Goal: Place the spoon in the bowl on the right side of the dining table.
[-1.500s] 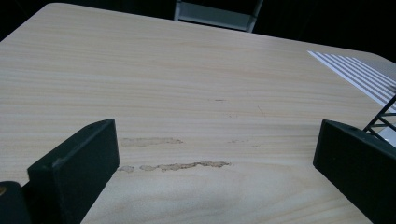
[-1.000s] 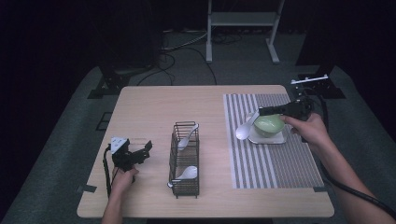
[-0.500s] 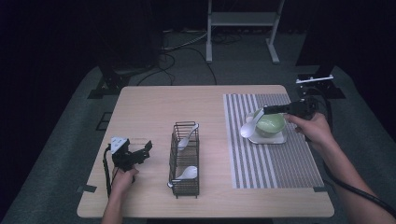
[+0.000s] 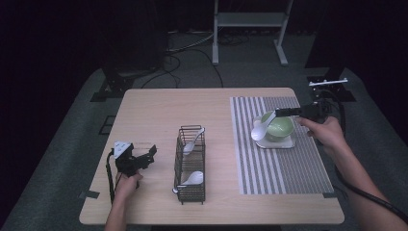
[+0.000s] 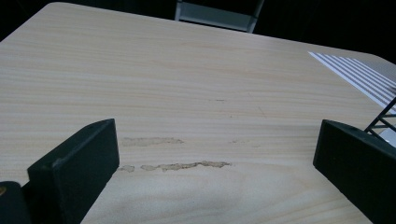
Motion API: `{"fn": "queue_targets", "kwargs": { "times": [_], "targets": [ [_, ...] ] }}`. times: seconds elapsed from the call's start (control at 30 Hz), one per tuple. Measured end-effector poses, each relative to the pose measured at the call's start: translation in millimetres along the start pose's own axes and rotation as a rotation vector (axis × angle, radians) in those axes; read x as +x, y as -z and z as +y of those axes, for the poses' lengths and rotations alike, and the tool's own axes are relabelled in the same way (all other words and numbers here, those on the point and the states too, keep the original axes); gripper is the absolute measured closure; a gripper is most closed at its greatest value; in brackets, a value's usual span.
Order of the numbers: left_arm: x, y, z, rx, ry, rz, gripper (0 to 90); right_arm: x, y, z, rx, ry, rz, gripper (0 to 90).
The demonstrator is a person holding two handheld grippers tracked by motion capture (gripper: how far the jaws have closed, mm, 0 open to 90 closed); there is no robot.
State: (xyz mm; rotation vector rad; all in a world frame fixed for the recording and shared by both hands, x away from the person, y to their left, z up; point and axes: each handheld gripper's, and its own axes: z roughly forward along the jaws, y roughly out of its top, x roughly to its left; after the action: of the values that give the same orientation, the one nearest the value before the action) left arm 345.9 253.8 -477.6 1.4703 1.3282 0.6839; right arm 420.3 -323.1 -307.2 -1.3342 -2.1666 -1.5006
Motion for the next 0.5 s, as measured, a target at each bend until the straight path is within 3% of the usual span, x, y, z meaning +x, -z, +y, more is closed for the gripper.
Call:
{"fn": "queue_targets", "kwargs": {
  "times": [0.5],
  "targets": [
    [0.2,-0.1,0.0,0.000,0.002,-0.001,0.0,-9.1,5.5,0.4,-0.015,-0.020,-0.021,85.3]
  ]
}}
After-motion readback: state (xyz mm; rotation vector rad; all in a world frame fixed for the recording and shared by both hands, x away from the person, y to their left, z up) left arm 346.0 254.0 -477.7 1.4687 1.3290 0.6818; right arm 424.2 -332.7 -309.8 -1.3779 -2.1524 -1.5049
